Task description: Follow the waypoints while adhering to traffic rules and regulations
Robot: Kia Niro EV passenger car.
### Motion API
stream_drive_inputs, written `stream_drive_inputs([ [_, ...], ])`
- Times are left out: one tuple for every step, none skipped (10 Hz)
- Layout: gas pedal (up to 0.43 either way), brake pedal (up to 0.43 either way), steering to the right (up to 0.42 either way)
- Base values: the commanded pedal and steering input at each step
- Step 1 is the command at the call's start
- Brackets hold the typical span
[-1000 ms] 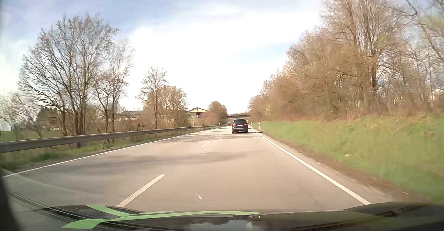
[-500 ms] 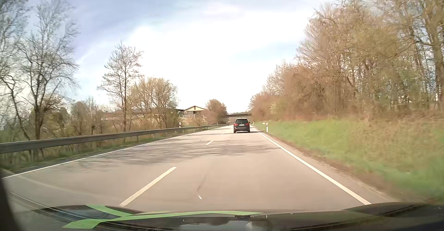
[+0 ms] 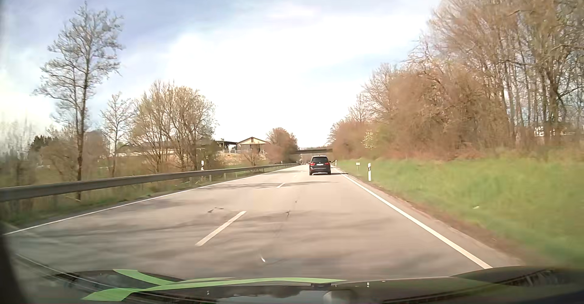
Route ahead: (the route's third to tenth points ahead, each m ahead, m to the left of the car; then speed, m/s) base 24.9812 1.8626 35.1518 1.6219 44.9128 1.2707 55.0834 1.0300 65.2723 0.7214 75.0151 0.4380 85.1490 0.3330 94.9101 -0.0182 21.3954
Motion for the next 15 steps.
stream_drive_inputs([
  [0.067,0.0,-0.001],
  [0.067,0.0,-0.001],
  [0.067,0.0,0.0],
  [0.067,0.0,0.0],
  [0.067,0.0,0.0],
  [0.067,0.0,0.0],
  [0.067,0.0,0.001],
  [0.067,0.0,0.001],
  [0.067,0.0,0.001],
  [0.067,0.0,0.002],
  [0.067,0.0,0.002],
  [0.079,0.0,0.002],
  [0.079,0.0,0.003],
  [0.079,0.0,0.003],
  [0.079,0.0,0.003],
])
